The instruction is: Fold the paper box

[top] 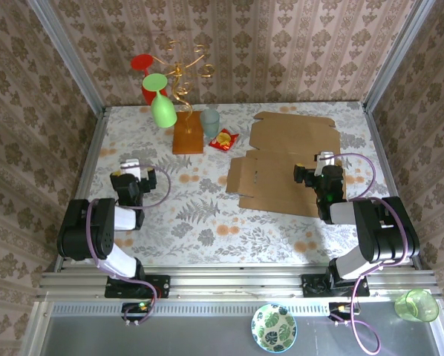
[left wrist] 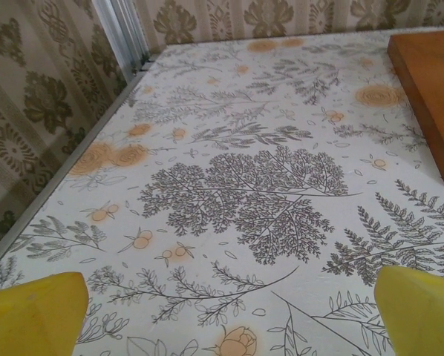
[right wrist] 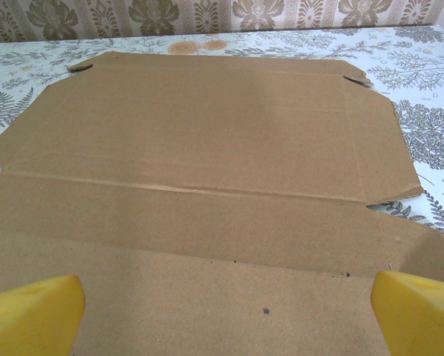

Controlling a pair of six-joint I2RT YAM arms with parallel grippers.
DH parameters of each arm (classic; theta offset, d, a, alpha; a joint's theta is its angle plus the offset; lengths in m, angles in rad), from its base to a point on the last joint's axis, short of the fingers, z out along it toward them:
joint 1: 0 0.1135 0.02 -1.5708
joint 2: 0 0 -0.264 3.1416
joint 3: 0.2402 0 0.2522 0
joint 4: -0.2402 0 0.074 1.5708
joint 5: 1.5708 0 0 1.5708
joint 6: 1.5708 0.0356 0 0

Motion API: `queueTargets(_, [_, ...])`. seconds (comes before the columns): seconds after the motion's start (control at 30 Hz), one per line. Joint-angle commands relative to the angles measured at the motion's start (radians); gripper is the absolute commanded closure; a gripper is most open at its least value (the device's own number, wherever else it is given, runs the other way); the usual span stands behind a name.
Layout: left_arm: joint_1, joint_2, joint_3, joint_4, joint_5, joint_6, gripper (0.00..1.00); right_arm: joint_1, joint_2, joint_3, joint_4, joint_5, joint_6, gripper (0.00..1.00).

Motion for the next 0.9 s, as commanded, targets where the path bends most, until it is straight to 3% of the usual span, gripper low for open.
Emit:
queueTargets(0.0, [-0.010, 0.002, -0.044, 0.129, -0.029, 0.005, 0.00, -0.005, -0.009, -0.019, 0.057, 0.016, -0.004, 0.00])
queueTargets(0.33, [-0.001, 0.001, -0.042, 0.122, -0.022, -0.002, 0.00, -0.004, -0.002, -0.026, 0.076, 0.000, -0.008, 0.00])
queueTargets(0.53, [0.003, -0.003, -0.028, 0.091, -0.012, -0.006, 0.00, -0.003, -0.002, -0.005, 0.038, 0.068, 0.015, 0.00])
queueTargets(0.63, [-0.001, 0.003, -0.073, 0.179, -0.012, 0.002, 0.00, -0.001, -0.021, -0.020, 0.056, 0.085, 0.021, 0.00])
queueTargets(0.7, [-0.052, -0.004, -0.124, 0.278, -0.013, 0.060, 0.00, 0.011, -0.105, -0.035, 0.004, 0.143, 0.025, 0.00])
queueTargets(0.8, [-0.227, -0.157, -0.117, 0.195, -0.191, 0.245, 0.00, 0.044, -0.299, -0.003, -0.201, 0.239, 0.039, 0.00])
queueTargets(0.87, [-0.311, -0.268, -0.090, 0.139, -0.327, 0.267, 0.00, 0.061, -0.411, 0.045, -0.316, 0.290, 0.048, 0.00])
